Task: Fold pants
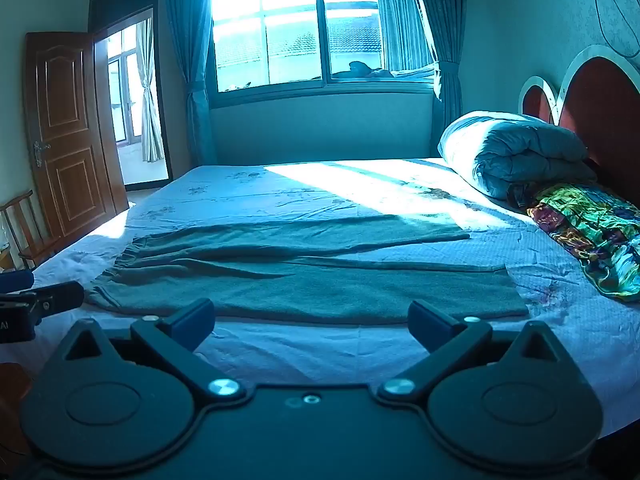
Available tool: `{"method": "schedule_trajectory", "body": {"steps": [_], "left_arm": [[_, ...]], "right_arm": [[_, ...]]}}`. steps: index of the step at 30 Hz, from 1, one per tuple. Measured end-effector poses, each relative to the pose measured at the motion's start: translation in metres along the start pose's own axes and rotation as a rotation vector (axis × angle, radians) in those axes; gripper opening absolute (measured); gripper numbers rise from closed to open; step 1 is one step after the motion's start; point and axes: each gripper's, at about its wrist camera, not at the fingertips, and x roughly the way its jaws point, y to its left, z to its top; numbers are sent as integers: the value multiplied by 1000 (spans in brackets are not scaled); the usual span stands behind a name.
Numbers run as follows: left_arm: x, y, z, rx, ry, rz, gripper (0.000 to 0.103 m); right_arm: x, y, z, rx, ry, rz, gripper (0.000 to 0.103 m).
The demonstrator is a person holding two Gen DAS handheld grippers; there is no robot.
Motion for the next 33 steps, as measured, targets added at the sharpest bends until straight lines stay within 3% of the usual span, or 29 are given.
{"method": "schedule_trajectory", "body": {"steps": [8, 9, 23, 33], "left_arm": [[-7, 3, -4, -3, 4, -21, 103], [2, 5, -2, -4, 9, 4, 103], [4, 2, 0, -17, 42, 19, 103], [0, 5, -1, -74, 22, 48, 103]], "right_arm": [[0, 0, 0, 0, 1, 1, 97], [0, 0, 0, -1, 2, 1, 97], [0, 2, 0, 0, 1, 1, 97], [-1, -1, -1, 2, 3, 3, 97]]}}
